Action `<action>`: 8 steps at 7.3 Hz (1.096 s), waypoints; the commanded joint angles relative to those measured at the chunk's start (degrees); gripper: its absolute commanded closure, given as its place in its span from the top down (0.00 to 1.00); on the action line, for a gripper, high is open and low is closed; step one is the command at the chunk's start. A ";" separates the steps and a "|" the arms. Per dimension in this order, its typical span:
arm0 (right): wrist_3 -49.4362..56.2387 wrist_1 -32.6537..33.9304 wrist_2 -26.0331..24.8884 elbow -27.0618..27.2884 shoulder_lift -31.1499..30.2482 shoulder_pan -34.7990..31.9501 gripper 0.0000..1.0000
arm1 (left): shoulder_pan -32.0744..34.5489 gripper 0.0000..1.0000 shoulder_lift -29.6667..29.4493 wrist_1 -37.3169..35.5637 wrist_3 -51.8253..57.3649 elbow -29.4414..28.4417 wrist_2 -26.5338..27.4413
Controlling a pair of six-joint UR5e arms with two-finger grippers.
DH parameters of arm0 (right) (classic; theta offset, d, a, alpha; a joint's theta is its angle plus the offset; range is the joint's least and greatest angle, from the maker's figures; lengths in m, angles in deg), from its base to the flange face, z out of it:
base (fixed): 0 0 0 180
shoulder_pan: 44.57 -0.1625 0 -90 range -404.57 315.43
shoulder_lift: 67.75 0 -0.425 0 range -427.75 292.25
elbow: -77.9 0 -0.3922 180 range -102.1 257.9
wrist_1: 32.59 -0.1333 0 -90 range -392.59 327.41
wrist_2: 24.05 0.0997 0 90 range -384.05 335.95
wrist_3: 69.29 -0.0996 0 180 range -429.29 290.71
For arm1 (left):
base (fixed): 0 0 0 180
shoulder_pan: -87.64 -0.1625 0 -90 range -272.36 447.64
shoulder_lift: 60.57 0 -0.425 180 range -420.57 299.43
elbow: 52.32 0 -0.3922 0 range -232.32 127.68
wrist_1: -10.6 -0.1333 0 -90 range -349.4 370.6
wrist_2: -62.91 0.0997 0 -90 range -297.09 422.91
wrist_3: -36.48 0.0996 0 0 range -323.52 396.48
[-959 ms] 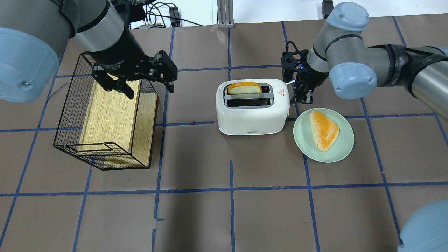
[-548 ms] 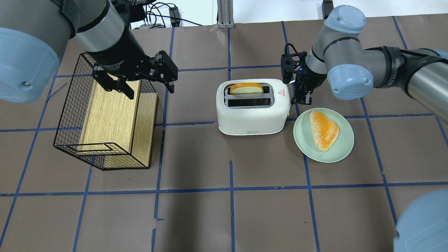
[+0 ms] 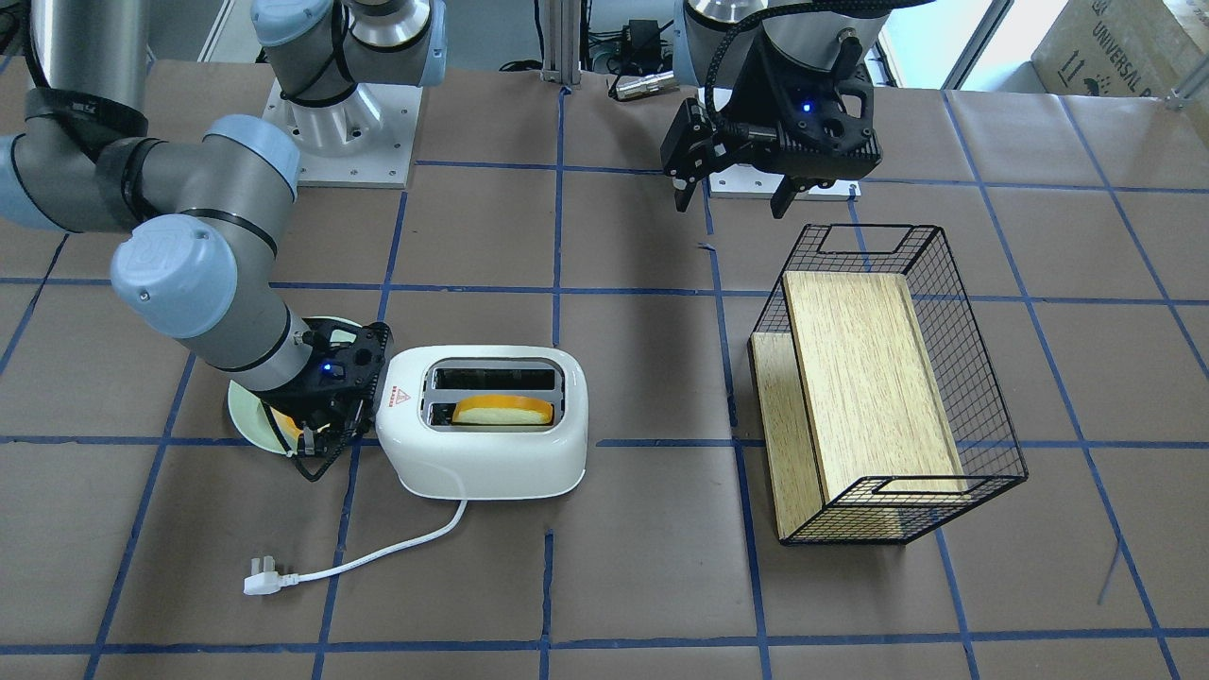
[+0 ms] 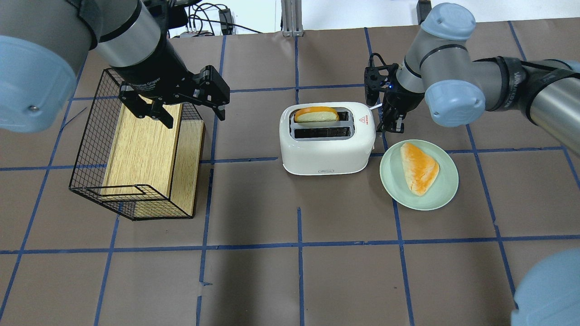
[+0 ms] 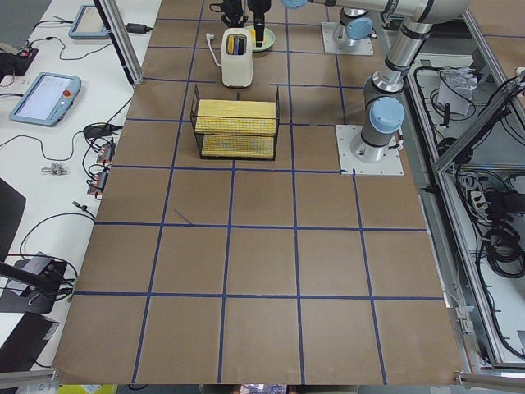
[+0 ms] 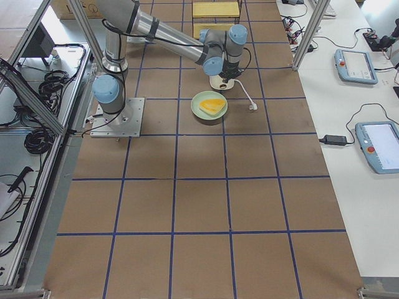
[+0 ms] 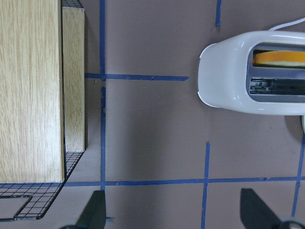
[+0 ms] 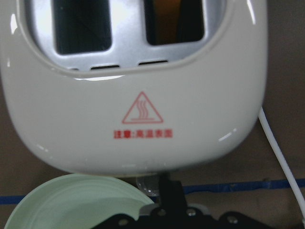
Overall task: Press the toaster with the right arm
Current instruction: 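Lift the right gripper up and away from the toaster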
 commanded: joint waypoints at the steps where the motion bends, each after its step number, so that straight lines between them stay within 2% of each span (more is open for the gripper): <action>1: -4.69 -7.30 -0.31 -3.61 -4.93 0.00 0.35 | 0.07 1.00 0.00 0.00 0.00 0.00 0.02; 2: -13.08 -12.39 0.22 -5.02 -8.79 0.00 0.58 | -0.02 1.00 0.00 0.00 0.00 0.00 -0.06; 3: -23.17 -15.49 0.22 -5.47 -11.09 0.09 0.72 | 0.07 1.00 0.00 0.00 0.00 0.00 0.02; 4: -33.53 -18.91 -0.39 -5.73 -12.86 0.09 0.79 | 0.07 1.00 0.00 0.00 0.00 0.00 0.03; 6: -49.73 -24.89 -0.39 -5.56 -18.47 0.09 0.83 | 0.07 1.00 0.00 0.00 0.00 0.00 -0.06; 7: -56.25 -27.88 -0.48 -5.30 -21.89 0.09 0.86 | 0.07 1.00 0.00 0.00 0.00 0.00 -0.06; 8: -59.27 -28.35 -0.66 -4.95 -22.97 0.09 0.94 | 0.07 1.00 0.00 0.00 0.00 0.00 0.02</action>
